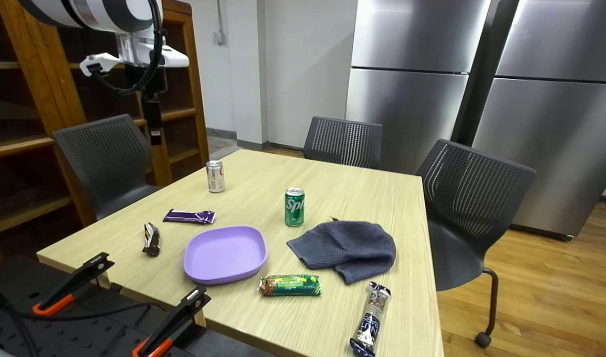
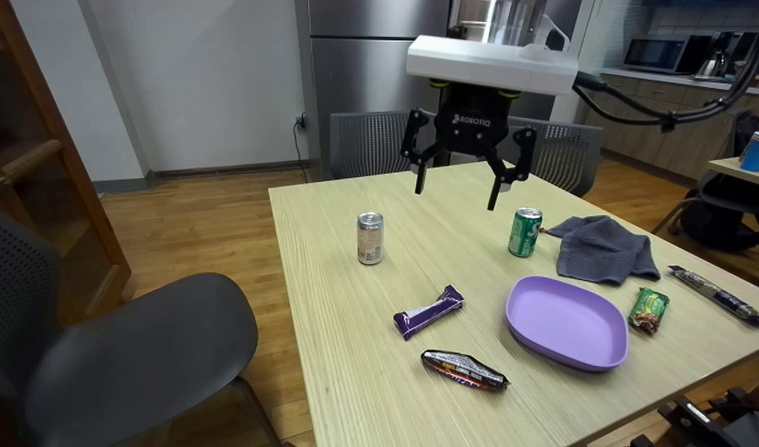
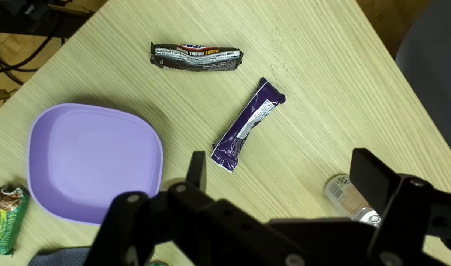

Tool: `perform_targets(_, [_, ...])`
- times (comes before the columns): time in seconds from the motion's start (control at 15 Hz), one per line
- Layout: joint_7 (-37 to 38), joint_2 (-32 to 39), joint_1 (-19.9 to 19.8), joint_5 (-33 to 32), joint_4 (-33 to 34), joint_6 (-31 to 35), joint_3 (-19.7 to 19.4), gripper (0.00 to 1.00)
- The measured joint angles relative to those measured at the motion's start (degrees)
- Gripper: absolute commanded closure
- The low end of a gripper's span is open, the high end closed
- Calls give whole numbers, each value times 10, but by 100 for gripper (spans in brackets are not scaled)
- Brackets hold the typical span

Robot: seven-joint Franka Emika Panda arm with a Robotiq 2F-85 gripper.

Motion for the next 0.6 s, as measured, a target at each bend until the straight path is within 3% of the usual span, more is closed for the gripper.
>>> perform_targets(0.6, [76,81,29,-29,18,36,-29,0])
